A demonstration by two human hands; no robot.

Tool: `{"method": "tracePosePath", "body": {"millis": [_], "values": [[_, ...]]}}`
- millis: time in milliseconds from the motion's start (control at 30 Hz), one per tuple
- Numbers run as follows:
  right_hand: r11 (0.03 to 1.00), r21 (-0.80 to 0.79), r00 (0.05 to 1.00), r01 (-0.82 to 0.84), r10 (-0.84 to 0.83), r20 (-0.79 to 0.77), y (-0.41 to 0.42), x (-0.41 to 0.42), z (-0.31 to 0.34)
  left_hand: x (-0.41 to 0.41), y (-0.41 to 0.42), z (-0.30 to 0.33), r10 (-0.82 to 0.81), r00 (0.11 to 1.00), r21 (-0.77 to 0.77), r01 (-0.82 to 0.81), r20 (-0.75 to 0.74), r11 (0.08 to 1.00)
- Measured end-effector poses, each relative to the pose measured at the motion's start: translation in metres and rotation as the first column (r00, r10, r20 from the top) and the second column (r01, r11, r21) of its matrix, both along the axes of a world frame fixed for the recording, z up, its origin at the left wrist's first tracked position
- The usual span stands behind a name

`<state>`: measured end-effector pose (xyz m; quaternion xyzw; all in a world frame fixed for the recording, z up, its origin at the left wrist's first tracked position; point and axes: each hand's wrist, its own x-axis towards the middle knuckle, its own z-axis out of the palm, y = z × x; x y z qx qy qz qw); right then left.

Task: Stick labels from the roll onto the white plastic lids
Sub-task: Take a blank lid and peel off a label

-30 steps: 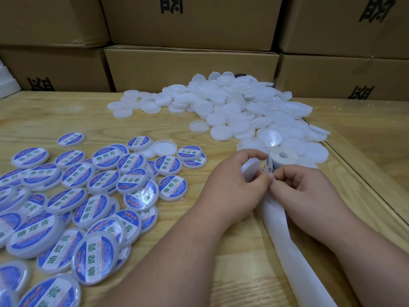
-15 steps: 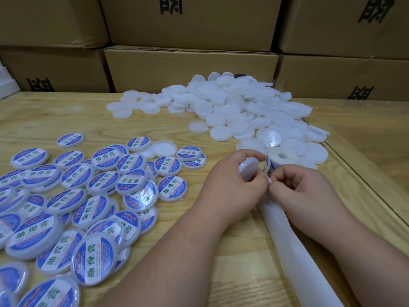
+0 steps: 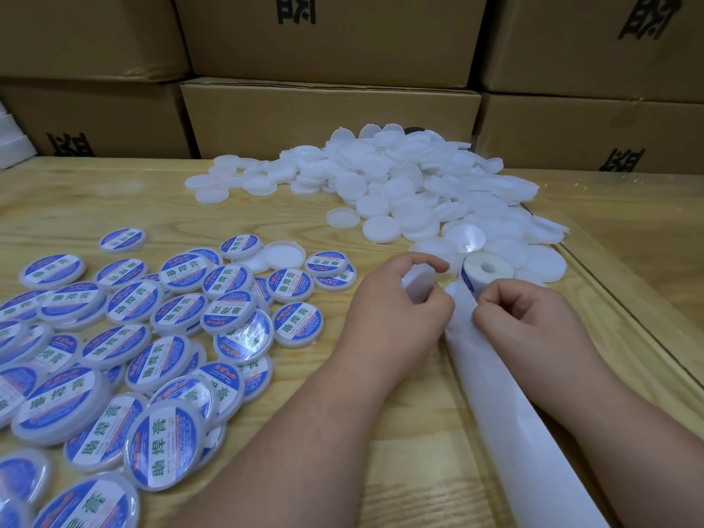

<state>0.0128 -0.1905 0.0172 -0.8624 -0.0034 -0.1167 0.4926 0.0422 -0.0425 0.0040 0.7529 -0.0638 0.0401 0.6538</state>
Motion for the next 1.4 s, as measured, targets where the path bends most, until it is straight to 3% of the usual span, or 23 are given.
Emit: {"method": "tracePosePath", "body": {"millis": [233, 367, 467, 700, 900, 1100, 1400], "values": [[0.995, 0.098, 1.0, -0.025, 0.025, 0.0, 0.001, -0.004, 0.005, 0.007, 0.008, 0.007, 0.203, 0.97, -0.28, -0.234, -0.136, 0.931], [0.989, 0.101, 0.994, -0.107, 0.109, -0.011, 0.002, -0.005, 0.003, 0.009, 0.013, 0.009, 0.218, 0.957, -0.379, -0.276, -0.189, 0.883], [0.978, 0.15, 0.99, -0.143, 0.143, 0.013, 0.004, -0.005, -0.002, 0.008, 0.012, 0.009, 0.195, 0.963, -0.328, -0.247, -0.185, 0.912], [0.989, 0.149, 0.981, -0.025, -0.004, 0.193, 0.002, 0.002, -0.006, 0.004, 0.007, 0.007, 0.086, 0.99, -0.271, -0.113, -0.109, 0.956], [0.981, 0.188, 0.97, -0.045, -0.001, 0.242, 0.004, 0.004, -0.006, 0.005, 0.009, 0.005, 0.083, 0.99, -0.266, -0.11, -0.113, 0.958], [1.0, -0.006, 0.939, -0.014, 0.016, 0.344, 0.007, 0.002, -0.003, 0.005, 0.01, 0.007, 0.076, 0.99, -0.283, -0.108, -0.122, 0.953], [0.998, 0.03, 0.927, 0.057, -0.064, 0.37, 0.007, 0.001, -0.002, 0.006, 0.01, 0.005, 0.011, 0.996, -0.277, -0.035, -0.086, 0.96]]}}
